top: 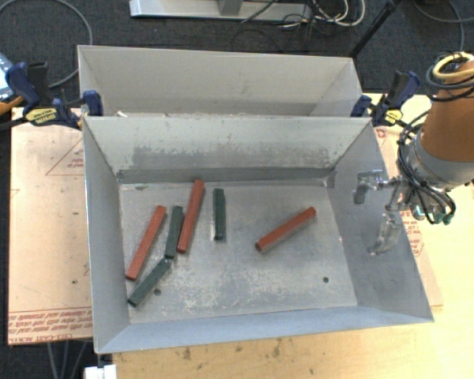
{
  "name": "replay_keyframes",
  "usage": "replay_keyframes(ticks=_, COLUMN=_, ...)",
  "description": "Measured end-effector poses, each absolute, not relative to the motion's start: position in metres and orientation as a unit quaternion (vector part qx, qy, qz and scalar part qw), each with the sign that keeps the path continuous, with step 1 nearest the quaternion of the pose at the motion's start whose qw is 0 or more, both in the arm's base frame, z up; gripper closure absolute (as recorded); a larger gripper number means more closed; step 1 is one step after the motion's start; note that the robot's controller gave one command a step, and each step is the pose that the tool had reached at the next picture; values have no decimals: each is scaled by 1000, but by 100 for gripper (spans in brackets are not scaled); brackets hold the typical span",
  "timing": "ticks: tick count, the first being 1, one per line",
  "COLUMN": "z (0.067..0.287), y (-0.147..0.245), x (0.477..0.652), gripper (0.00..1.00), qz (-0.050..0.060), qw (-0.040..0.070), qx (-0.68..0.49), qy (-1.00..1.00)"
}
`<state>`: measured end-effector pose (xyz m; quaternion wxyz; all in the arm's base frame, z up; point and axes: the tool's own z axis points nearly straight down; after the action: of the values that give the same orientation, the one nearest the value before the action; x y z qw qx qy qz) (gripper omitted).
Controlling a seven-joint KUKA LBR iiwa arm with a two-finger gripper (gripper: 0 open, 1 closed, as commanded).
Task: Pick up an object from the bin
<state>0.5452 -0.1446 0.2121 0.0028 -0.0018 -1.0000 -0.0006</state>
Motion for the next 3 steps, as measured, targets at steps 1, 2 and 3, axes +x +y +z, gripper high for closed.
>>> replay_keyframes(ticks=1, z=94, y=-138, x=557, gripper=0, qz=-1, qw=3, qx=-71, qy=-997)
replay_keyframes(ticks=2, z=87, y=-75, x=603, gripper=0, qz=-2, qw=-2, qx=-180, qy=-984)
replay_keyframes(ticks=3, z=87, y=-79, x=602, gripper=100, qz=0, qw=-1, qx=-182, qy=-983)
